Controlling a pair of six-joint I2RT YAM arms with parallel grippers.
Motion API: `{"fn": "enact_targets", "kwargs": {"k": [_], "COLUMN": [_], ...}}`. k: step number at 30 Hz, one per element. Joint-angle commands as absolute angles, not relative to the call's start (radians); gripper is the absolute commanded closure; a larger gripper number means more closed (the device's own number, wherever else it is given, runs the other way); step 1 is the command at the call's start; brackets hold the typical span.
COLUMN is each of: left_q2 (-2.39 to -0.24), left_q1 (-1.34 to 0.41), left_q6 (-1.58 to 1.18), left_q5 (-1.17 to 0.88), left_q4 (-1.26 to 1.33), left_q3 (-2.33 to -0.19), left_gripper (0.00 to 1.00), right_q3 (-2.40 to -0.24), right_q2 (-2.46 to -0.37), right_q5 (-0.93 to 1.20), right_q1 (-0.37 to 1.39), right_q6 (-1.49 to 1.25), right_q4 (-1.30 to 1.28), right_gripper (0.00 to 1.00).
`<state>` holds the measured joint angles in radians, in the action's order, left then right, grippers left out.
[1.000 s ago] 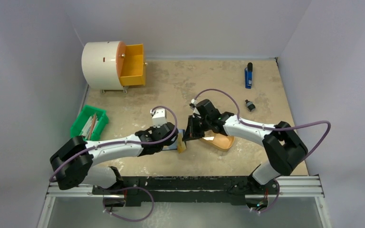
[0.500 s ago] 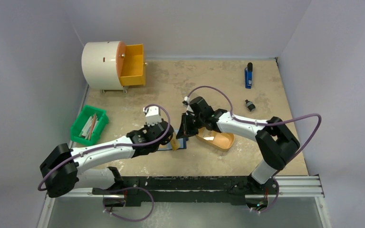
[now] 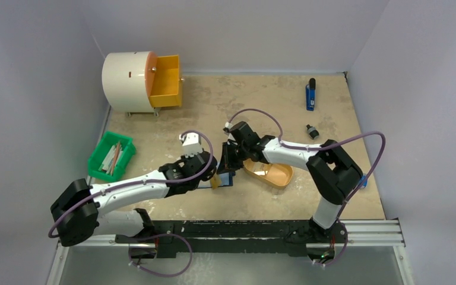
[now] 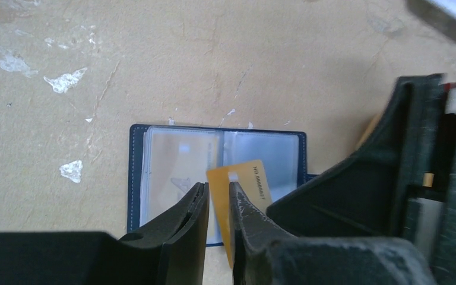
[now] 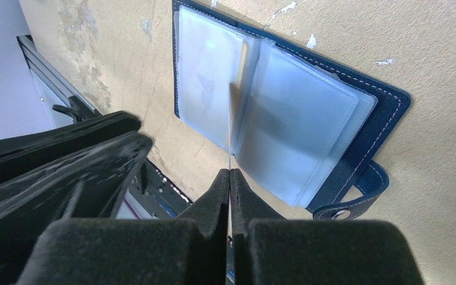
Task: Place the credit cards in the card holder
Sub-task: Turn over the card slot in the card holder, then insert the credit card into the card holder.
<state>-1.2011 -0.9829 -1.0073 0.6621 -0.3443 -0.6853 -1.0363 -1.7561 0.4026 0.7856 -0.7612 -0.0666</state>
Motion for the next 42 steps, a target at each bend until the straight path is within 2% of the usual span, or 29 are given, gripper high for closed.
{"fn": "enact_targets", "kwargs": {"k": [1, 11, 20, 42], "left_q2": [-1.262, -1.348, -1.335, -1.305], "left_q1": [-0.972, -0.954, -0.953, -0.954], "left_q6": [-1.026, -1.068, -1.072, -1.083], "left_q5": [0.694, 0.705, 0.705, 0.693], "left_q4": [-0.299, -0.271, -0.273, -0.278], "left_q3": [-0.645, -0.574, -0.57, -0.558], "left_gripper": [0.84, 0.91, 0.92, 0.92], "right_q3": [-1.037, -0.943, -0.962, -0.957], "right_q2": [-1.694, -1.632, -1.689, -1.748], "right_q5": [0.366, 0.323, 0.39, 0.397], "right_q1": [0.791, 0.787, 0.787, 0.787], "right_q6": [-0.784, -0.869, -0.864, -0.935], "right_q4": [-0.062, -0.01, 0.056, 0.116], "right_gripper": [1.0, 1.0, 1.0, 1.0]}}
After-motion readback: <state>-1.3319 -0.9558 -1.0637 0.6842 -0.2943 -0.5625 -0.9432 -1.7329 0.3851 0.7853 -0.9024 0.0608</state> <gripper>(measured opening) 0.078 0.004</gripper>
